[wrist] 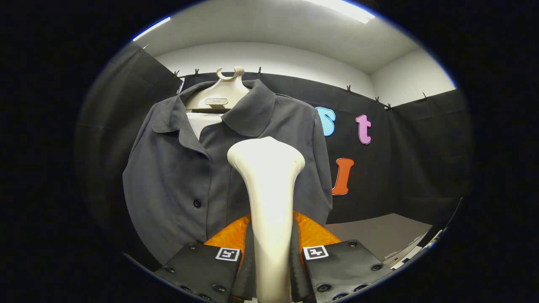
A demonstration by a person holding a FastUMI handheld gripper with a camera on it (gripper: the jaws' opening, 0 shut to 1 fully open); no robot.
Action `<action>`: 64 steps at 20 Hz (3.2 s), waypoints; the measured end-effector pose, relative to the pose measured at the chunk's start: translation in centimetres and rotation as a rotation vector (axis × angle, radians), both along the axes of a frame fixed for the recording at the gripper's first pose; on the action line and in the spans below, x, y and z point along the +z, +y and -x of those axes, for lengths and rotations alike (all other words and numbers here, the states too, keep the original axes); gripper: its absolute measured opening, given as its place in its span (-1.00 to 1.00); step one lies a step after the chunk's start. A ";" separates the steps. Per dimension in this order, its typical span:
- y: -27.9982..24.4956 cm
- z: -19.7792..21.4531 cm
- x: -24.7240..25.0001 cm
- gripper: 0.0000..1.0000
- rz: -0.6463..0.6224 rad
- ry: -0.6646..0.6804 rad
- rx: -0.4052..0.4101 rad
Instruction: Iron the clothes twice with a garment steamer, once on the left side and once on the right side.
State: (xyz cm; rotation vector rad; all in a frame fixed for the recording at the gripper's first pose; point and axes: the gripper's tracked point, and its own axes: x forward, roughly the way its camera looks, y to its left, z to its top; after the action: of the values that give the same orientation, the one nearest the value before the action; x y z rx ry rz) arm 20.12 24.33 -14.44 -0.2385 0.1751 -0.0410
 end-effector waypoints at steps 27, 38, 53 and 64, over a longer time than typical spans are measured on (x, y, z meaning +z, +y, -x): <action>-1.3 9.6 -16.8 -0.18 0.013 0.302 0.005; -3.5 14.2 -23.7 -0.18 0.016 0.424 -0.003; -5.0 17.5 -29.8 -0.17 0.027 0.560 -0.035; 4.0 8.7 -11.0 -0.18 -0.059 0.193 0.101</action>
State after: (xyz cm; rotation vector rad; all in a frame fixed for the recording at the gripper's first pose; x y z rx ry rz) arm 11.38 28.30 -25.47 -0.1923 0.3554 0.0874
